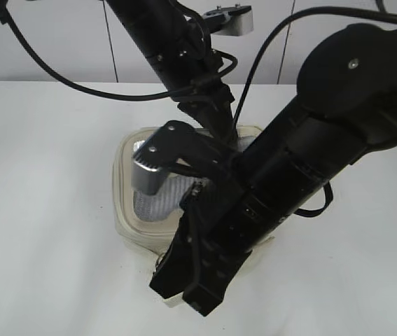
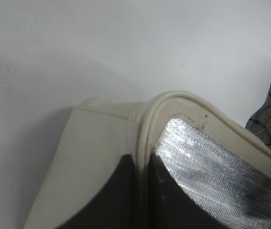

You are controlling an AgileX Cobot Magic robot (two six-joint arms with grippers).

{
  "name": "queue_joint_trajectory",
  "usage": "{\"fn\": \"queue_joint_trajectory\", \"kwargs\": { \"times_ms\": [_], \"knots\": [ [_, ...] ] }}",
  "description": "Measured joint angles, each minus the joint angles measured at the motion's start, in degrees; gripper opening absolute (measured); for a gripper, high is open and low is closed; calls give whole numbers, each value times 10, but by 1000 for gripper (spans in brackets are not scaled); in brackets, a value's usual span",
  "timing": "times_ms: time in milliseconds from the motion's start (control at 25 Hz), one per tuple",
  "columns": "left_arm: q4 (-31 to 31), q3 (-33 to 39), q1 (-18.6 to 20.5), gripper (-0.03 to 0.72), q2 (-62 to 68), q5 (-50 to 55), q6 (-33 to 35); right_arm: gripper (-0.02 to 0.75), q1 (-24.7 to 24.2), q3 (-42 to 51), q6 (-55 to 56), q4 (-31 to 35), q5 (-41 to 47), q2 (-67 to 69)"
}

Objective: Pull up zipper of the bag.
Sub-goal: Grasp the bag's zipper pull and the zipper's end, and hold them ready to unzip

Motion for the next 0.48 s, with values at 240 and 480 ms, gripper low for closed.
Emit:
{"fn": "queue_joint_trajectory", "kwargs": {
  "times_ms": [240,480],
  "knots": [
    [0,0,1,38,0,-2,-1,17,5,-5,41,-10,4,9],
    [3,0,1,50,0,-6,-12,295,5,-5,146,-53,9,-31]
  ]
}}
